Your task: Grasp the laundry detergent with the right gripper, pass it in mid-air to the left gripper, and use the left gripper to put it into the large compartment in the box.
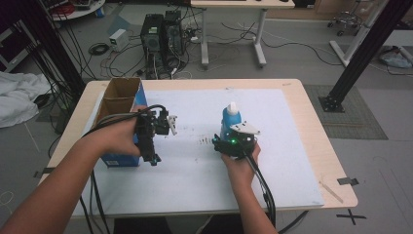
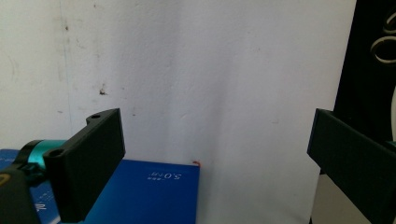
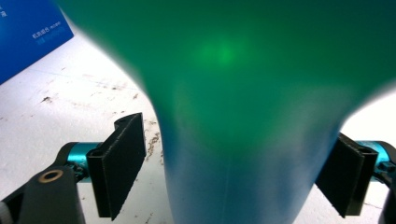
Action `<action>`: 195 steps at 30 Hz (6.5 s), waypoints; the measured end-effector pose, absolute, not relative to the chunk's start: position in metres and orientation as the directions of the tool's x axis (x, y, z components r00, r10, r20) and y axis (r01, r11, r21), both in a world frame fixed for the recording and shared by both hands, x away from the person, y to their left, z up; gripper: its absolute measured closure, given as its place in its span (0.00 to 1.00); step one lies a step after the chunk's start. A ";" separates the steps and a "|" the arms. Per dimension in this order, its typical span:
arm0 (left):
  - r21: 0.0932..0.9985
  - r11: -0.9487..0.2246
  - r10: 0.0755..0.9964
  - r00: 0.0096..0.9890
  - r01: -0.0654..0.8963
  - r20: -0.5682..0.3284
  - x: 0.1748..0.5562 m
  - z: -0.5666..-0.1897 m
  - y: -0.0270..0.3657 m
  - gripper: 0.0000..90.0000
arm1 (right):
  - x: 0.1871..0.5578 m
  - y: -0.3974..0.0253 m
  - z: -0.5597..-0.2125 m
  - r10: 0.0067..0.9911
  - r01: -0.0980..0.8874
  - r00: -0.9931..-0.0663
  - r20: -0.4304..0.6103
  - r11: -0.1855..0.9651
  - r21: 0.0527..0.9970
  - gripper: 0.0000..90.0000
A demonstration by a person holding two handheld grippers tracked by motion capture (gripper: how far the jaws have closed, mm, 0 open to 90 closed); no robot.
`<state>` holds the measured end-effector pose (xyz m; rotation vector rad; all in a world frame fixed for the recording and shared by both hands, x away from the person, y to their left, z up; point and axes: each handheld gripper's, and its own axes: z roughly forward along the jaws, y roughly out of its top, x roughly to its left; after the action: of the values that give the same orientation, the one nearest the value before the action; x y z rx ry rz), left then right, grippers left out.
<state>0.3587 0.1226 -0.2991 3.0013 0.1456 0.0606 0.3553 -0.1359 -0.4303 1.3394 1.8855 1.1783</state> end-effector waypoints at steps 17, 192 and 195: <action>0.138 -0.986 0.102 0.994 0.097 0.029 0.359 -0.302 0.124 0.05 | 0.357 -0.133 -0.431 0.950 0.448 -0.307 0.053 0.096 0.889 0.30; 0.112 -0.986 -0.121 0.992 -0.124 0.035 0.333 -0.266 0.052 0.12 | 0.324 -0.070 -0.393 0.070 0.041 -0.998 0.011 0.437 0.898 0.51; 0.101 -0.986 -0.128 0.991 -0.132 0.045 0.333 -0.266 0.051 0.13 | 0.324 -0.070 -0.393 0.068 0.042 -0.998 0.014 0.440 0.897 0.51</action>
<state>0.3325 0.0510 -0.2661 3.0307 -0.1979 0.0577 0.3237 -0.0700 -0.3929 0.1015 2.6449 1.6470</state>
